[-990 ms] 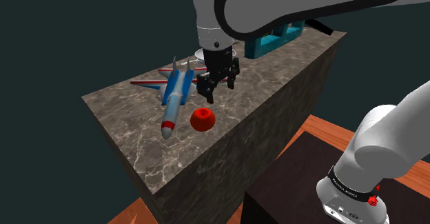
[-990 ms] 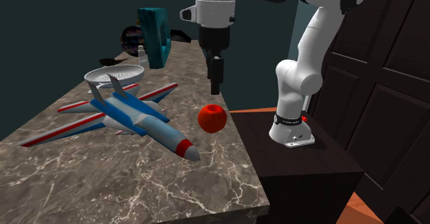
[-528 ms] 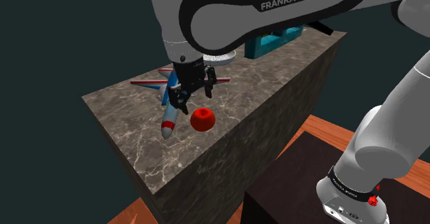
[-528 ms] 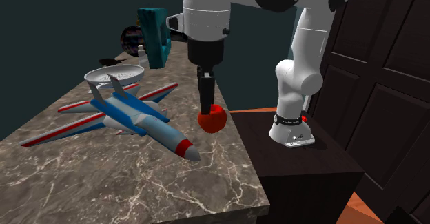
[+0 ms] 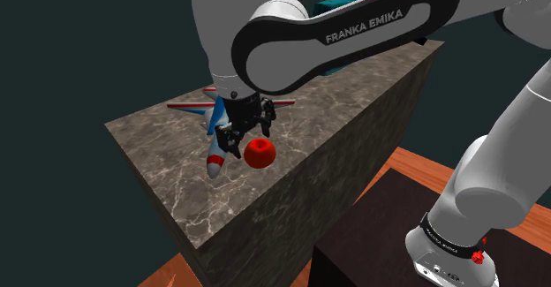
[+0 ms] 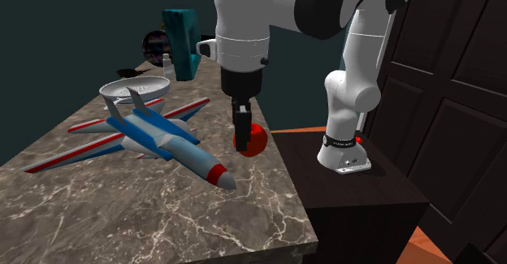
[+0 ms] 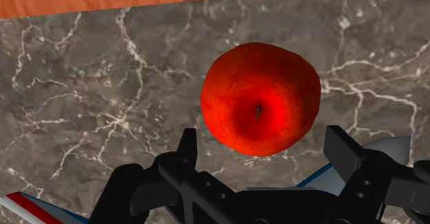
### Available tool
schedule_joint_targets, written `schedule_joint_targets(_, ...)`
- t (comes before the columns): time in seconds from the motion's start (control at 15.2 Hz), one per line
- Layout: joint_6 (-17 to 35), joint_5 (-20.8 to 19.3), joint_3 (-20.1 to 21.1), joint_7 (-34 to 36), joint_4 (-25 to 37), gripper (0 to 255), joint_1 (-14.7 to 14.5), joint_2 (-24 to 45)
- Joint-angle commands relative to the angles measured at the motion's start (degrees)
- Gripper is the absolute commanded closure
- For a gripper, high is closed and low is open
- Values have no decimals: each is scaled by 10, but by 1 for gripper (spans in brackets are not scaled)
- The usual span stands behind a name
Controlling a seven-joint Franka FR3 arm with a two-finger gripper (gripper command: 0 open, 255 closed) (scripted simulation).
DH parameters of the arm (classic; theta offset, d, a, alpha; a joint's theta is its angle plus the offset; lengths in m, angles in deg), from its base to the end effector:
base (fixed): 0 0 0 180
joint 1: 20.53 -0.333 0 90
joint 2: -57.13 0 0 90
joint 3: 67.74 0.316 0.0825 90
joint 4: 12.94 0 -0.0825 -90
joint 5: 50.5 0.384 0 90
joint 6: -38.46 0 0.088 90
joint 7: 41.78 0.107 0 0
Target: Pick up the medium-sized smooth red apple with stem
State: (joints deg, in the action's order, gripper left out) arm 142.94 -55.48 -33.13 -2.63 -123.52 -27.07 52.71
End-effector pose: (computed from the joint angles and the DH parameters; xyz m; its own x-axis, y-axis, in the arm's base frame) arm 0.4044 0.3534 0.5104 0.9972 0.0589 0.0452 0.0528 -0.9906 0.1264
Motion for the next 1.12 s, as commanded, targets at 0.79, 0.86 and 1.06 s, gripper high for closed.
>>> schedule_joint_targets(0.79, -20, 2, -1, -4, 18, 255, 0, -3)
schedule_joint_targets(0.86, -28, 2, -1, -5, 25, 255, 0, -4)
schedule_joint_targets(1.06, -51, 3, -1, -7, 48, 255, 1, -4)
